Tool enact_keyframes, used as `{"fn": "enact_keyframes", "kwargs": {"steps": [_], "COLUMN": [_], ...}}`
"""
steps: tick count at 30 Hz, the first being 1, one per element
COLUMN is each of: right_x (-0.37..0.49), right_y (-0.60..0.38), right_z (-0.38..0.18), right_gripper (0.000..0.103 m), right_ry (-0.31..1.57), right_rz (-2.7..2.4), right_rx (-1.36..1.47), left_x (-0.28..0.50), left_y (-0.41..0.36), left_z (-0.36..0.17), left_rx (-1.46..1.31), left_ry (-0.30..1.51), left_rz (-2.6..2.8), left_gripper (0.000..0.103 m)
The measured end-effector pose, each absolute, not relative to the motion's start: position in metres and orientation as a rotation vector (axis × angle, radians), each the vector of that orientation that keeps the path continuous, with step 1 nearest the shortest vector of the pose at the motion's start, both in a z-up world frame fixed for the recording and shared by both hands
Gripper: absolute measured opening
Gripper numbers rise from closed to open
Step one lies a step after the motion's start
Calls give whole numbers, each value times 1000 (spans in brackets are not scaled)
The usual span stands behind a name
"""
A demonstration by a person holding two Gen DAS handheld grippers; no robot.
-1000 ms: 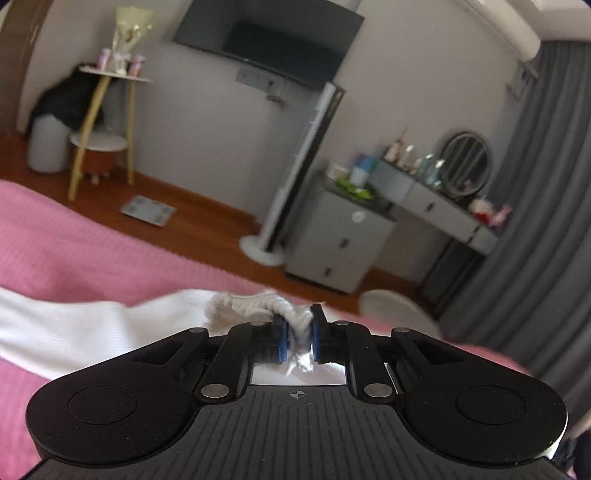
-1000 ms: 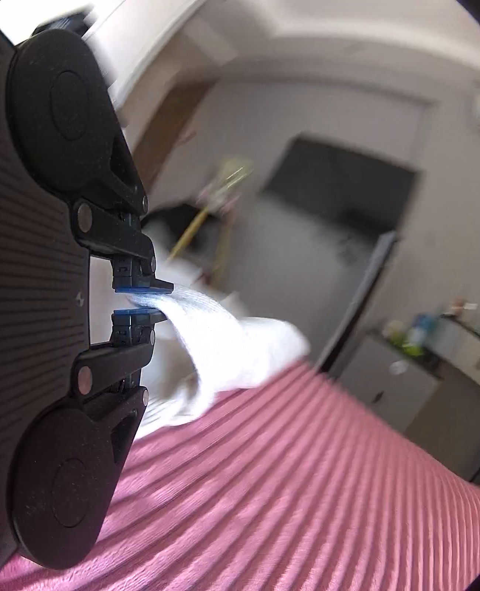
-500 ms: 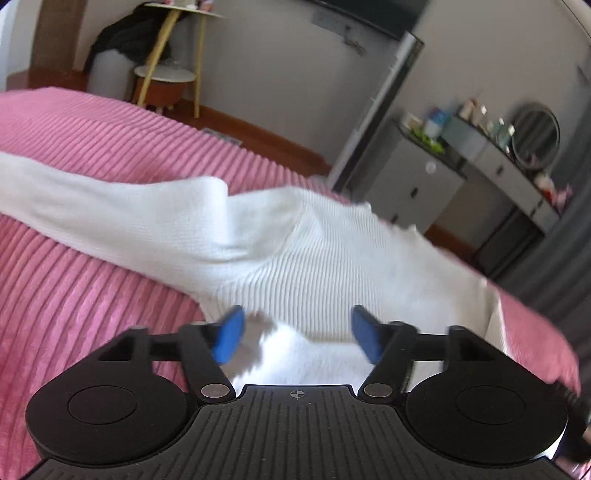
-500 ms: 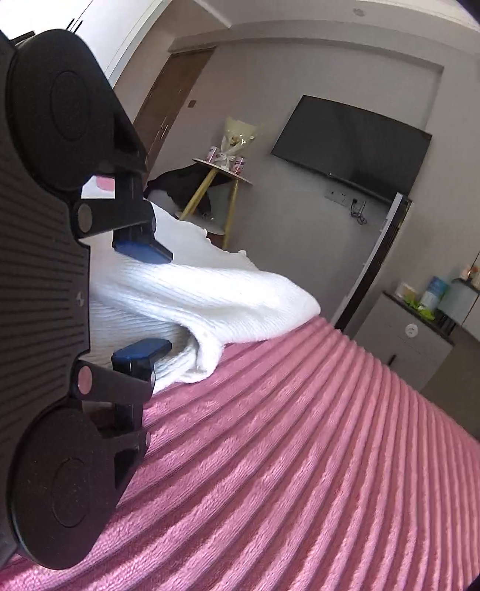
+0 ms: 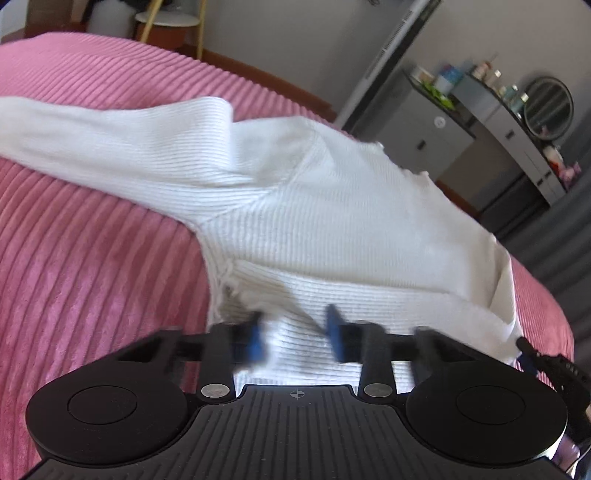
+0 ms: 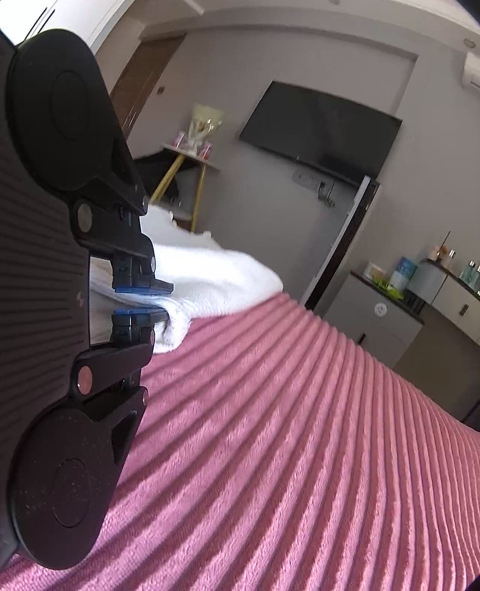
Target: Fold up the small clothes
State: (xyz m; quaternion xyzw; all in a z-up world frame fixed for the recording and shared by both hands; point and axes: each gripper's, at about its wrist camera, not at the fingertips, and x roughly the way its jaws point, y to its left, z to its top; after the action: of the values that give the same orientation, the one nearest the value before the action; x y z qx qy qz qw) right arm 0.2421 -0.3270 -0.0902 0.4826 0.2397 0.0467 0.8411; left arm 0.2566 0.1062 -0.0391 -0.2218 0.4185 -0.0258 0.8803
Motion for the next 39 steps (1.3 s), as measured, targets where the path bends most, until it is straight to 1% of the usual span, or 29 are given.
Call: {"fn": "enact_keyframes", "kwargs": {"steps": [2, 3, 8, 11, 13, 14, 15, 16, 19, 20, 22, 23, 24, 28, 31, 33, 36, 38, 39], "right_x": [241, 241, 241, 242, 243, 244, 244, 244, 245, 245, 245, 246, 246, 247, 246, 243, 233, 229, 231], "right_y": [-327, -327, -325, -323, -322, -321, -322, -322, -324, -324, -323, -323, -323, -323, -324, -324, -324, -324, -324], "right_z": [-89, -88, -81, -81, -79, -79, -79, -80, -81, -82, -82, -83, -82, -85, -87, -83, -75, -72, -72], "right_gripper": [7, 7, 7, 7, 7, 7, 7, 8, 8, 8, 9, 9, 10, 11, 7, 7, 6, 7, 7], "right_ry": [504, 504, 535, 549, 555, 558, 558, 557, 552, 552, 551, 550, 549, 541, 538, 502, 392, 359, 374], "right_rz": [87, 77, 49, 37, 38, 42, 44, 47, 57, 59, 66, 71, 76, 98, 81, 50, 44, 36, 32], "right_rx": [1013, 1002, 927, 888, 865, 860, 864, 875, 901, 903, 905, 906, 906, 927, 932, 926, 913, 911, 902], "left_x": [256, 255, 239, 238, 239, 239, 239, 239, 245, 248, 255, 259, 261, 264, 270, 274, 274, 273, 274], "left_y": [104, 104, 102, 105, 109, 112, 115, 117, 120, 120, 117, 113, 109, 91, 81, 77, 74, 75, 75], "left_z": [-38, -36, -20, -19, -24, -28, -30, -33, -36, -38, -43, -44, -44, -23, 10, 36, 65, 71, 70], "left_rx": [-466, -465, -453, -435, -450, -469, -495, -517, -548, -557, -557, -541, -513, -384, -336, -308, -260, -220, -211], "left_ry": [865, 855, 731, 747, 787, 808, 813, 812, 804, 806, 826, 839, 852, 772, 664, 569, 422, 368, 362], "left_rz": [-67, -68, -131, -122, -119, -117, -115, -117, -113, -117, -114, -109, -103, -121, -149, -162, -168, -144, -133], "left_gripper": [12, 10, 9, 11, 27, 47, 61, 62, 62, 59, 46, 24, 6, 7, 6, 6, 6, 6, 6]}}
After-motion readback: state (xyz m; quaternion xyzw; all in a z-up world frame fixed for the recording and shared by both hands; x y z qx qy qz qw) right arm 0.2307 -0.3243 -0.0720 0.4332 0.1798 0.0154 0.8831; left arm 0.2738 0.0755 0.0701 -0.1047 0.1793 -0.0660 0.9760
